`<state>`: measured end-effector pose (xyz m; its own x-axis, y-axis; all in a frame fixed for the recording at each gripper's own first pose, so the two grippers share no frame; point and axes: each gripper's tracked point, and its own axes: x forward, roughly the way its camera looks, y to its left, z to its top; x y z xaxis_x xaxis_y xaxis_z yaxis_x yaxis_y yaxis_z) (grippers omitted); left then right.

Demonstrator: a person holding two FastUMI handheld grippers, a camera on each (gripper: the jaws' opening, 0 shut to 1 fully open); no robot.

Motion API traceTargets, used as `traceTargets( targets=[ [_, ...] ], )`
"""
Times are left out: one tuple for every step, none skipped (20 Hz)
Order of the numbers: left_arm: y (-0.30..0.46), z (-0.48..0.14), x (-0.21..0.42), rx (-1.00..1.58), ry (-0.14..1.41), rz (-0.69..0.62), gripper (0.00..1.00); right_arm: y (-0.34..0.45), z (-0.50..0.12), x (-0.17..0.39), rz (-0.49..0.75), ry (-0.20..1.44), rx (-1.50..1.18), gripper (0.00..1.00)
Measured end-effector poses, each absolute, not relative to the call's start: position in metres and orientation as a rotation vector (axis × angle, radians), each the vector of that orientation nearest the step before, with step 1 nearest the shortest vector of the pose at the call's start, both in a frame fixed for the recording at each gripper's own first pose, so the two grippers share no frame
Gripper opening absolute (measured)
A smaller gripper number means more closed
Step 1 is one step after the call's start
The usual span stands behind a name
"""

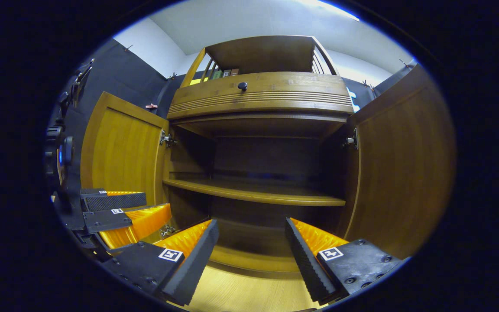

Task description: Open the right door of the double-door shoe cabinet with the right hand, and open the left door with the left hand.

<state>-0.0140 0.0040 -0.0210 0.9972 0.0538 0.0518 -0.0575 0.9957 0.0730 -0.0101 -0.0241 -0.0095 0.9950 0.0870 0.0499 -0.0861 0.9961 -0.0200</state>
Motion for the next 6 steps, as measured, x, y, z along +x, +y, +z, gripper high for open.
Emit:
traceTargets(
  targets=[
    [0.0037, -0.0214, -0.0143, 0.074, -0.051, 0.054, 0.89, -0.0245, -0.0099, -0.0103, 0.086, -0.05, -0.016, 0.98],
    [0.0038, -0.0216, -0.0139, 0.074, -0.051, 0.053, 0.89, -0.0243, -0.0095, -0.0104, 0.086, -0.05, -0.013, 0.98],
    [0.0043, -0.0214, -0.0137, 0.073, -0.051, 0.053, 0.89, -0.025, -0.0092, -0.0107, 0.085, -0.051, -0.012, 0.98],
    [0.0041, -0.0209, -0.0139, 0.071, -0.05, 0.053, 0.89, -0.0259, -0.0086, -0.0104, 0.083, -0.051, -0.012, 0.98],
    [0.0041, -0.0224, -0.0133, 0.07, -0.049, 0.053, 0.89, -0.0259, -0.0088, -0.011, 0.082, -0.053, -0.011, 0.98],
    [0.004, -0.0225, -0.0131, 0.071, -0.046, 0.053, 0.89, -0.0264, -0.0085, -0.0106, 0.081, -0.053, -0.011, 0.98]
  ],
)
